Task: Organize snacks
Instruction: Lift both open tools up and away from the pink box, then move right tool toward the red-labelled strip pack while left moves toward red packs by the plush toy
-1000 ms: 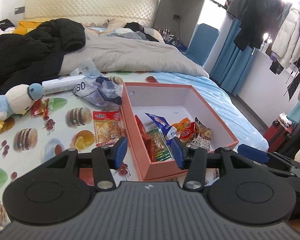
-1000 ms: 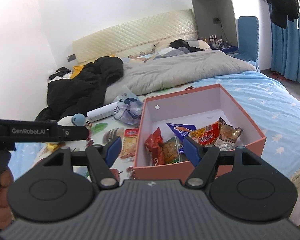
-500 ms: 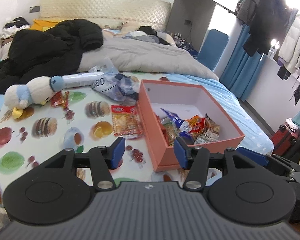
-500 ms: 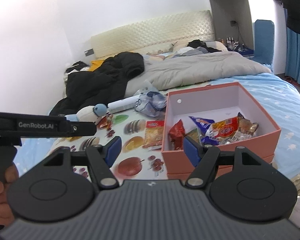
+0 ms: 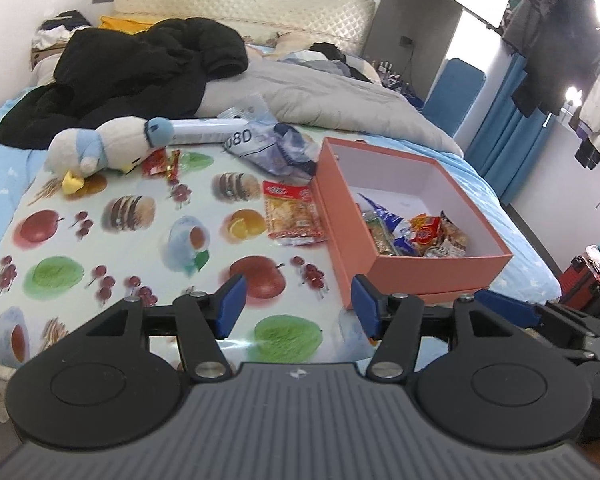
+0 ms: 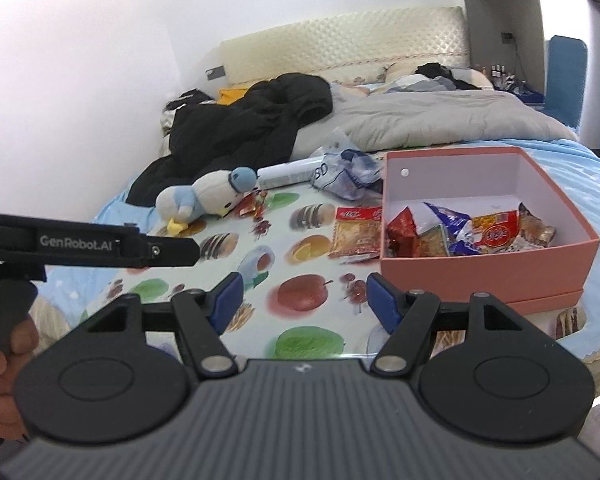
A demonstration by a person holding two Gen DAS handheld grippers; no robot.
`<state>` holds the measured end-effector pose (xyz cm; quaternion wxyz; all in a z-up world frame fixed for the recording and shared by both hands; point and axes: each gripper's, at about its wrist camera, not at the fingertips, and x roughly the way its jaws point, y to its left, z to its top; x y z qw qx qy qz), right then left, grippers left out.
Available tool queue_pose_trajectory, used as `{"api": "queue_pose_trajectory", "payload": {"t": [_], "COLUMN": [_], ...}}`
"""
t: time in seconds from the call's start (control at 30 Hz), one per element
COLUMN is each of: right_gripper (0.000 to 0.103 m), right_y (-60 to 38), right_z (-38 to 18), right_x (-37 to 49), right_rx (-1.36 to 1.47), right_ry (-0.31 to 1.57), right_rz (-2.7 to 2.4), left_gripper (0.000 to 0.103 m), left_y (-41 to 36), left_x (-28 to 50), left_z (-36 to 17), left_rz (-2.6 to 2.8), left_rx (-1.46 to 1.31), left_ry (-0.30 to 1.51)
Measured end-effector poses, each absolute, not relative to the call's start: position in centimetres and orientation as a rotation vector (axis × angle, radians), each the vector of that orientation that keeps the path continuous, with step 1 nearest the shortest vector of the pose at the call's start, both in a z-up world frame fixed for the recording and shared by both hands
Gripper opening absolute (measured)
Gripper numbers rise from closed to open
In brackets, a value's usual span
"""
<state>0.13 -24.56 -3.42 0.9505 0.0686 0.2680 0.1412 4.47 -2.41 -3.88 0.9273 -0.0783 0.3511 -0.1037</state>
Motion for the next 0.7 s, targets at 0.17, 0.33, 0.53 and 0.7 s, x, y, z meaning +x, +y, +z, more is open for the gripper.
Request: {"api": "queue_pose_trajectory", "payload": {"t": [0.17,0.33,0.53,0.7], "right_gripper": [0.07,0.07,0.07,0.07], "right_y": [-24.1,-23.3,-22.8,-21.9], "right_z": [-3.3,-3.4,-3.6,-4.4], "right_x": [0.5,1.4,3.5,5.5], "right_rx": [0.13,0.123,0.122,0.113], "right_ry": [0.549,0.554,0.57,0.603], "right_rz": [0.286,0.283,0.278,0.285], "left_gripper": [0.064,0.064,0.064,0.064], "left_y": [-1.4,-0.8,0.3,1.2], "left_x": [5.2,6.5,9.3,11.8], "left_z": [-4.1,-4.5,-5.4,-6.4], "left_rz": [-0.198,-0.191,-0.167,-0.15], "left_rx": [-0.188,-0.196,-0.208,-0.219], "left_ry": [0.718,0.727,0.753,0.78]}}
